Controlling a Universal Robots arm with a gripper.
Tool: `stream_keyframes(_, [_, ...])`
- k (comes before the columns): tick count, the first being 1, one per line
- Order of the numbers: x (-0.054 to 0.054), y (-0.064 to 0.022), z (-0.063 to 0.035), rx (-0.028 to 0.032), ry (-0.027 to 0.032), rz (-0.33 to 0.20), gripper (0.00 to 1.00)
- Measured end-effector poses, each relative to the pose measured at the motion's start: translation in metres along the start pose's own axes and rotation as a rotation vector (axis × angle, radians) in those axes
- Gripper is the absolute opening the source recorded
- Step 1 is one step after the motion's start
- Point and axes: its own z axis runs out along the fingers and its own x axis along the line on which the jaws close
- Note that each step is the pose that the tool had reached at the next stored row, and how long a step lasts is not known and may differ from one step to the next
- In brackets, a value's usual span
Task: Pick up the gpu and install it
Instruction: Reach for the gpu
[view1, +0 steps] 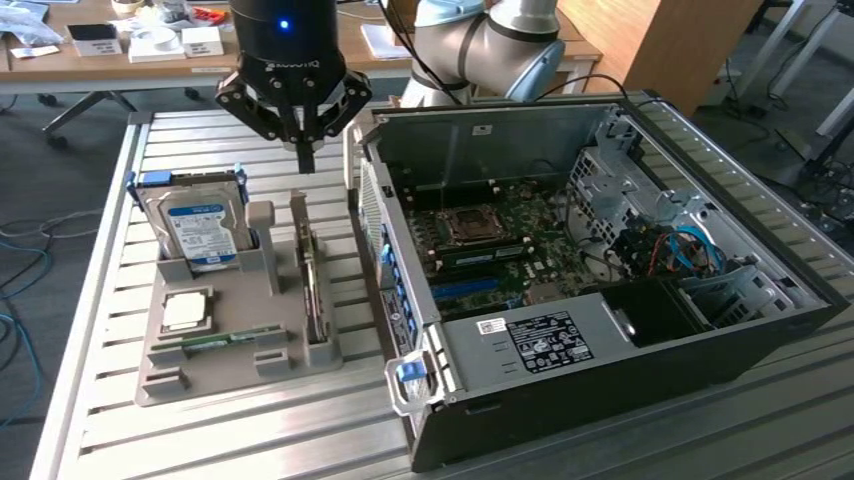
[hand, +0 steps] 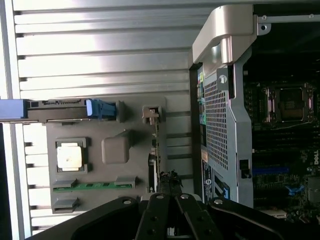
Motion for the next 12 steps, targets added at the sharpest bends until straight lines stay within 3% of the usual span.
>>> stream_keyframes(12, [-0.0002,-0.0075,-0.0003,0.0000,0.0000,0.000,0.11])
